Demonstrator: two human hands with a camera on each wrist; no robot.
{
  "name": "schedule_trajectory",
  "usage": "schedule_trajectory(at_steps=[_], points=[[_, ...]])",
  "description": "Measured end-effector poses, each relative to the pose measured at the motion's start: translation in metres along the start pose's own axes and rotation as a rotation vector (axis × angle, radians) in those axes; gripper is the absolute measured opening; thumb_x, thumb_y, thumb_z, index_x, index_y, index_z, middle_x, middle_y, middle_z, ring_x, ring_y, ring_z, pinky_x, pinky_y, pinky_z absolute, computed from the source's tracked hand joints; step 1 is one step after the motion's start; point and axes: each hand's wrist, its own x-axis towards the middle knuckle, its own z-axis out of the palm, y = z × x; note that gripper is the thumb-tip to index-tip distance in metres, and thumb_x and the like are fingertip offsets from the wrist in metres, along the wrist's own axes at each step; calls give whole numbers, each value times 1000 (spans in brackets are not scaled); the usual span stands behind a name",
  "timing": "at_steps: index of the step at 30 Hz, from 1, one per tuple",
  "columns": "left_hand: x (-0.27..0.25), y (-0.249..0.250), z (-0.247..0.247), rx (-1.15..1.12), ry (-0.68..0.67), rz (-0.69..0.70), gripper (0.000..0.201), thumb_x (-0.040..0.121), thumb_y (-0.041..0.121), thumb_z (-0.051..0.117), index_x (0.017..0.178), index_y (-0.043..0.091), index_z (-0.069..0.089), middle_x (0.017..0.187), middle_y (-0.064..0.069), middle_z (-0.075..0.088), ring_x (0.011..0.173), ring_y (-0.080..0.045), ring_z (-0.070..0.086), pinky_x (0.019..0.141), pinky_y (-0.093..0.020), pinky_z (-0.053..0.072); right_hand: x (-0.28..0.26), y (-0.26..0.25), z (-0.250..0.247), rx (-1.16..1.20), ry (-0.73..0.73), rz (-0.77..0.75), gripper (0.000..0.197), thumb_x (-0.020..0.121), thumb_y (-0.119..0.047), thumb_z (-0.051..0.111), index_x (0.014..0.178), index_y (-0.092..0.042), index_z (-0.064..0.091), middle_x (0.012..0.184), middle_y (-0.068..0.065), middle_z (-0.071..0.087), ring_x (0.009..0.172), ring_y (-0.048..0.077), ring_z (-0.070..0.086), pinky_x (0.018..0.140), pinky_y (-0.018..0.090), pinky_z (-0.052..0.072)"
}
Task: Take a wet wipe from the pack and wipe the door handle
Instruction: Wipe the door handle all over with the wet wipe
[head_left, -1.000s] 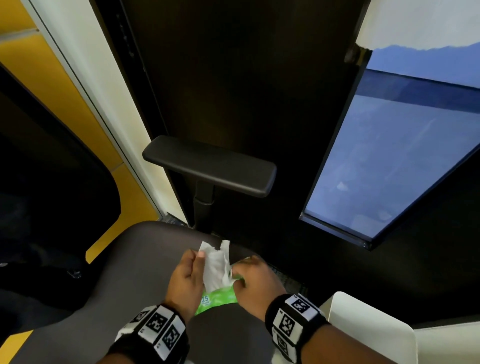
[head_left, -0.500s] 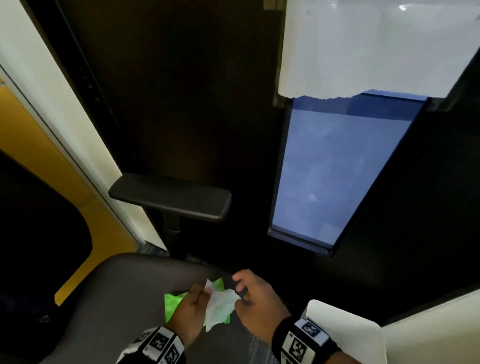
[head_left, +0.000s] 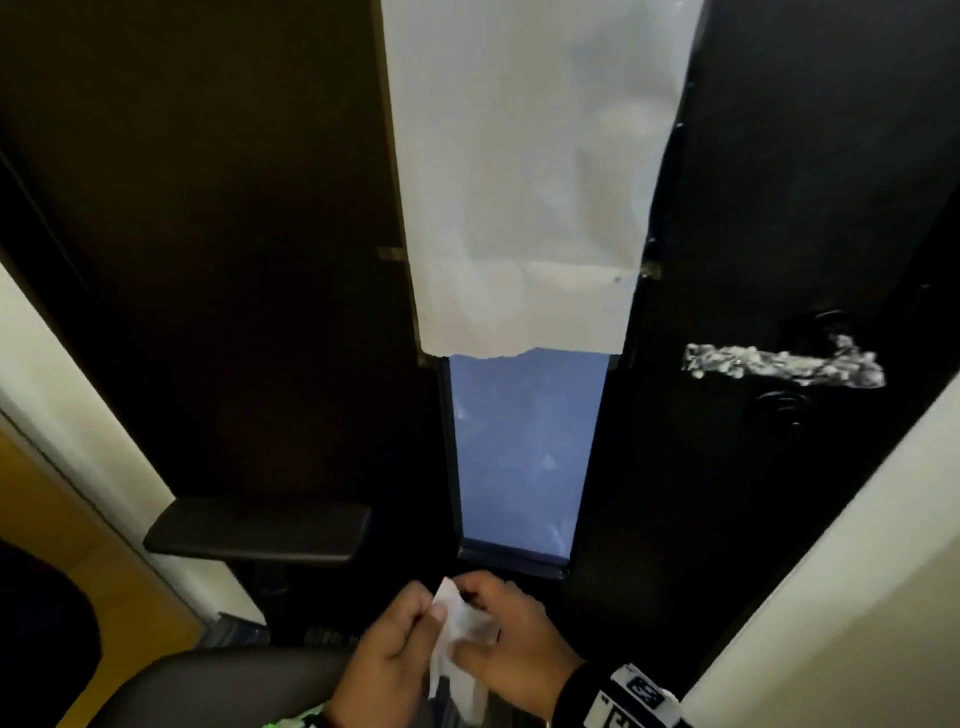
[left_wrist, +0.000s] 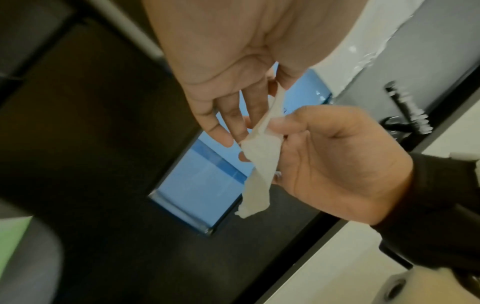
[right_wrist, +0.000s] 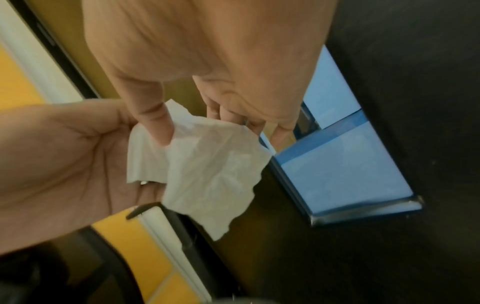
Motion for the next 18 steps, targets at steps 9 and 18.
schedule_trajectory(at_steps=[9, 18], points=[[9, 131, 42, 19, -159, 226, 23, 92, 28, 55, 77, 11, 59, 69, -17, 63, 63, -15, 56, 62, -25, 46, -88, -38, -118, 373, 226, -50, 25, 69, -11, 85, 88, -11, 70, 81, -1, 73, 76, 9, 67, 67, 22, 52], [22, 222, 85, 31, -185, 330, 12, 92, 19, 55, 89, 10, 61, 77, -9, 73, 75, -23, 69, 68, -27, 53, -147, -86, -194, 305, 425, -92, 9, 80, -13, 76, 77, -6, 71, 75, 6, 70, 68, 14, 66, 62, 24, 52]])
